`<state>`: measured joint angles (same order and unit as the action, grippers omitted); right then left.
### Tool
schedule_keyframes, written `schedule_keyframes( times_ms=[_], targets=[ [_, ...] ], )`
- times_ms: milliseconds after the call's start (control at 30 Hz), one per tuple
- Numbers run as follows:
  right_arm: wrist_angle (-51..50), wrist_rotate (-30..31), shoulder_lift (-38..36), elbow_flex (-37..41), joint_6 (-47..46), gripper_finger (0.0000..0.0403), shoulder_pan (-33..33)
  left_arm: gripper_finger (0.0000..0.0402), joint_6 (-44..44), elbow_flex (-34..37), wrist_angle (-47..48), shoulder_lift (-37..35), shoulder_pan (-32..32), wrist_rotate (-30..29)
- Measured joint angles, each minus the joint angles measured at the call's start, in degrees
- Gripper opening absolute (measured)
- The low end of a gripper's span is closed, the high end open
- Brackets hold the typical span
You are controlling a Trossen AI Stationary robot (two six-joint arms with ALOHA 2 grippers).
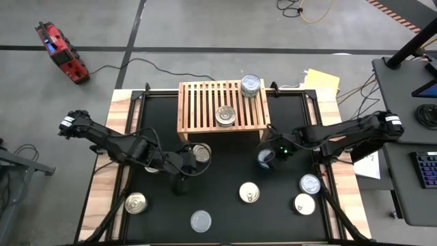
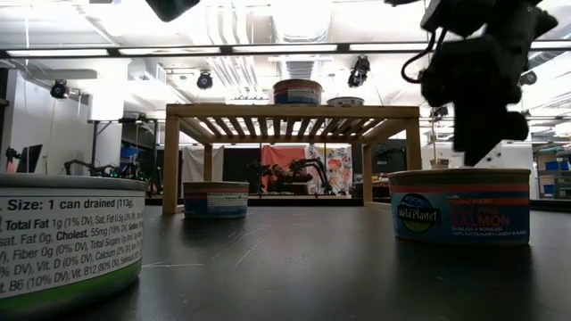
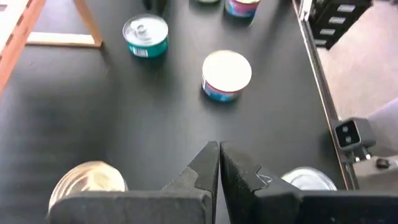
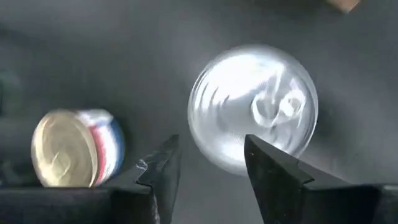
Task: Stack canned seafood by type on shelf
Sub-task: Put the green blue tuna can on the shelf
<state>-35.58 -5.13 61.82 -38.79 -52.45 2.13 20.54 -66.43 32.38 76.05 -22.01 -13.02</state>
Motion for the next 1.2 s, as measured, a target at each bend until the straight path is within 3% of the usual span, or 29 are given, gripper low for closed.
schedule_keyframes(
  times_ms=[433, 700, 933, 1200],
  targets=[
    [1.63, 3.72, 8.60, 0.20, 2.62, 0.0060, 0.00, 0.0000, 8.59, 19.21, -32.92, -6.12, 0.10, -1.03],
    [2.06, 4.07, 10.26, 0.16, 2.91, 0.0016, 1.19, 0.0000, 8.56, 19.23, -33.40, -6.79, 0.12, -5.06],
    [3.50, 3.50, 10.35, 0.21, 1.85, 0.0012, 1.74, 0.0000, 8.45, 19.23, -31.50, -6.79, 0.12, -6.01],
    [29.59, 0.34, 13.29, 0.29, 0.70, 0.0012, 3.10, 0.0000, 8.48, 19.23, -28.76, -5.89, 0.17, -6.12]
  ],
)
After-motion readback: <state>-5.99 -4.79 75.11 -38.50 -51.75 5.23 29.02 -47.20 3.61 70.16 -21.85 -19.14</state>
